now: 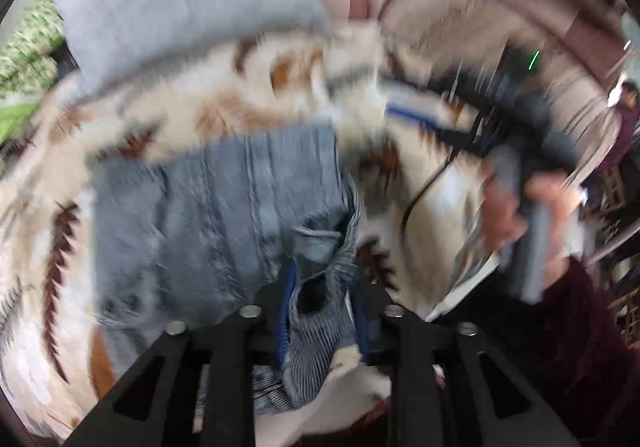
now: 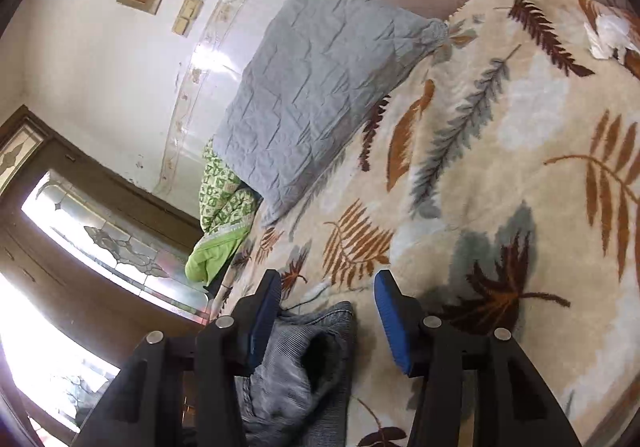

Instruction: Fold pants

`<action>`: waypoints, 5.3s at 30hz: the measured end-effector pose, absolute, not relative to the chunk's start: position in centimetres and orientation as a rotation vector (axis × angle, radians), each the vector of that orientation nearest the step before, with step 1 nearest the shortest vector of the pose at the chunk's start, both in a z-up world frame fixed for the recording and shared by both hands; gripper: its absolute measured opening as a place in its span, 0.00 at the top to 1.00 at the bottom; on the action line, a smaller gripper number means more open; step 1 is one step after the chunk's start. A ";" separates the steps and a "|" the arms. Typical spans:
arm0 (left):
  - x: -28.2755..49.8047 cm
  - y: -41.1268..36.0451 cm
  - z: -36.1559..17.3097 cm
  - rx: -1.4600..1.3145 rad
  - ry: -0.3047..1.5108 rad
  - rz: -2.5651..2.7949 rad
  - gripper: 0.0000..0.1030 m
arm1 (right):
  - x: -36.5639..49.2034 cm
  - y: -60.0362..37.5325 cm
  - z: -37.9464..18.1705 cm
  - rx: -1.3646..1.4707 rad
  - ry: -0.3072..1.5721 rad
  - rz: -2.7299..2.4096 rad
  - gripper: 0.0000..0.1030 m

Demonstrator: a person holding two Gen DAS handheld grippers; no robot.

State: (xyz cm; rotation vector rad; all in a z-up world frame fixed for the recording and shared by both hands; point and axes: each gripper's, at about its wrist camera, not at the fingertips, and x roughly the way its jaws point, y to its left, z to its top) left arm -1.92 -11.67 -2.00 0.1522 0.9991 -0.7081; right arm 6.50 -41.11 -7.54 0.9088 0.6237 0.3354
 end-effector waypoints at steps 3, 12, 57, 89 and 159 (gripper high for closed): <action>-1.9 -7.1 1.1 0.046 0.877 -0.690 0.33 | 7.3 -38.6 -6.8 0.836 0.650 0.386 0.49; 1.7 -4.1 -7.4 0.133 1.060 -0.428 0.33 | 10.2 -29.8 -8.8 0.654 0.860 0.495 0.49; 5.1 -7.0 -12.6 0.233 1.261 -0.256 0.00 | 11.1 -29.7 -13.1 0.711 1.004 0.472 0.44; 6.9 -5.7 -16.5 0.042 1.285 -0.279 0.00 | 11.8 -30.0 -13.6 0.788 1.015 0.501 0.35; 5.9 -6.4 -12.0 0.464 1.059 -0.128 0.00 | 11.0 -30.4 -13.5 0.777 1.022 0.523 0.35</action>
